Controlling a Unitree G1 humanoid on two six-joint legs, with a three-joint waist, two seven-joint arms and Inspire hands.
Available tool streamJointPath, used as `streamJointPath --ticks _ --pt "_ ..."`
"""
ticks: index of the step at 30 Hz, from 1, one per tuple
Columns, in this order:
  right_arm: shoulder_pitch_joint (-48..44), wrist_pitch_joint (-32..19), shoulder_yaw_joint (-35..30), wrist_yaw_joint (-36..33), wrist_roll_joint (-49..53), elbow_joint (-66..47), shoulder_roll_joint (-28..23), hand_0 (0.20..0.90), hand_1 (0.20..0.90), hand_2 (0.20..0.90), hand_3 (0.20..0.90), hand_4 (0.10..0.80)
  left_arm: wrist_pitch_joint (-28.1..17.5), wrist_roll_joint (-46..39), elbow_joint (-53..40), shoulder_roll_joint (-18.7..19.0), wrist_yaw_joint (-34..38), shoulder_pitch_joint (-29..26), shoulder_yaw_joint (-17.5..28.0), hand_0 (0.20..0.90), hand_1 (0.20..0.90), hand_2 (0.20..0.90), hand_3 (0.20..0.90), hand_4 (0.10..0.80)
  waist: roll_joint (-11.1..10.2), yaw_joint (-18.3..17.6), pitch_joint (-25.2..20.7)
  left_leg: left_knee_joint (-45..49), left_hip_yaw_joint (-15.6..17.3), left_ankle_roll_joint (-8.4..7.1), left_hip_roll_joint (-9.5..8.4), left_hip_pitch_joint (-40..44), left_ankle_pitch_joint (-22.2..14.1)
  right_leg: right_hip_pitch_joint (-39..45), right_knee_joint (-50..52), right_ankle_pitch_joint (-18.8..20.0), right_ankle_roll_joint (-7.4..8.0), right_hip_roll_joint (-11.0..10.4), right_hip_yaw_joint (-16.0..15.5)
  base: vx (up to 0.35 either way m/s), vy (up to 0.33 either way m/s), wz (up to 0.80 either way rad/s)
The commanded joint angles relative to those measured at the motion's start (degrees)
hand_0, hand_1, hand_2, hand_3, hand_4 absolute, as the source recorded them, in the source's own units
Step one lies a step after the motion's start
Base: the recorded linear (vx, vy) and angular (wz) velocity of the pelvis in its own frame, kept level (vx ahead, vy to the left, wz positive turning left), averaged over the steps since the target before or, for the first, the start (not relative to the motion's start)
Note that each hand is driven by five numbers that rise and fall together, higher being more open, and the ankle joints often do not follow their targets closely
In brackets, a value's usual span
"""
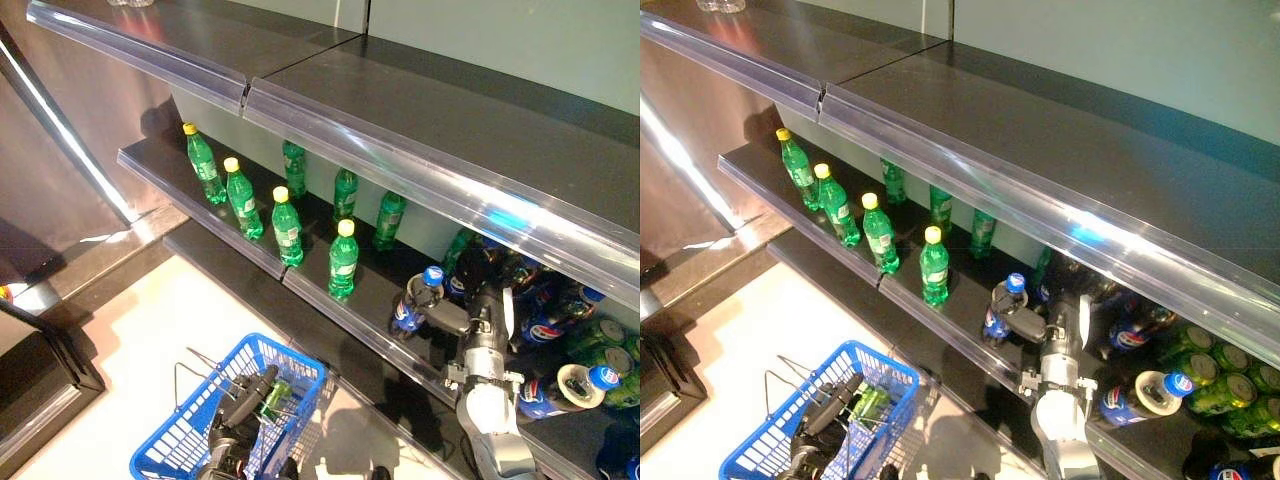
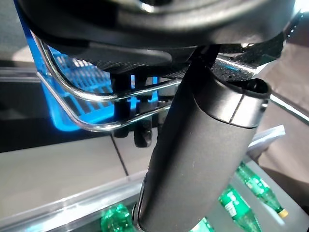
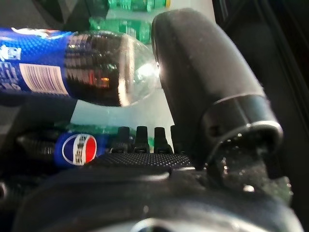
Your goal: Pick up the drink and place into the basket.
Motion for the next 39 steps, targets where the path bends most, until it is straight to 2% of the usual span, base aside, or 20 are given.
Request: streamJointPath --ticks 1,21,26,39 --pt "-2.1 -3.7 -1.1 0.9 1.3 -2.2 0.1 0.900 0.900 0.900 0.900 0.800 -6.4 4.4 -13.4 3.9 -7.7 -5.5 0.7 0.300 0.300 0.300 0.200 0.100 -0.4 2.1 -2.1 4.1 -4.8 -2.75 4.71 -1.4 -1.3 -5.0 2.8 7.9 5.03 -9.0 -3.0 0.041 -0.010 0.03" --pt "-1.0 -2.7 -0.6 0.0 2.9 3.2 0.8 0.900 0.900 0.900 0.900 0.800 -5.6 4.5 -13.5 4.4 -8.0 -4.3 0.4 0.300 0.300 0.300 0.200 0.100 -0.1 2.4 0.0 7.1 -5.3 -2.90 4.78 -2.8 -2.1 -6.1 4.3 8.3 5.87 -10.0 -2.6 0.030 -0.005 0.03" --pt "-2.7 -3.1 -0.3 0.0 3.9 7.4 1.7 0.900 0.900 0.900 0.900 0.800 -5.5 4.7 -12.8 4.4 -8.4 -4.8 -0.3 0.300 0.300 0.300 0.200 0.100 0.0 2.8 0.8 8.1 -5.8 -2.95 4.83 -3.3 -2.3 -6.1 4.4 8.4 5.80 -10.1 -2.7 0.000 0.000 0.00" --pt "-5.4 -4.3 -1.9 -2.4 4.3 9.2 2.2 0.900 0.900 0.900 0.900 0.800 -4.7 5.4 -12.9 4.7 -8.1 -4.1 -1.4 0.300 0.300 0.300 0.200 0.100 0.1 4.2 1.8 10.1 -7.2 -3.24 4.85 -4.0 -2.5 -5.3 4.6 8.6 5.81 -10.3 -3.5 0.029 -0.007 0.02"
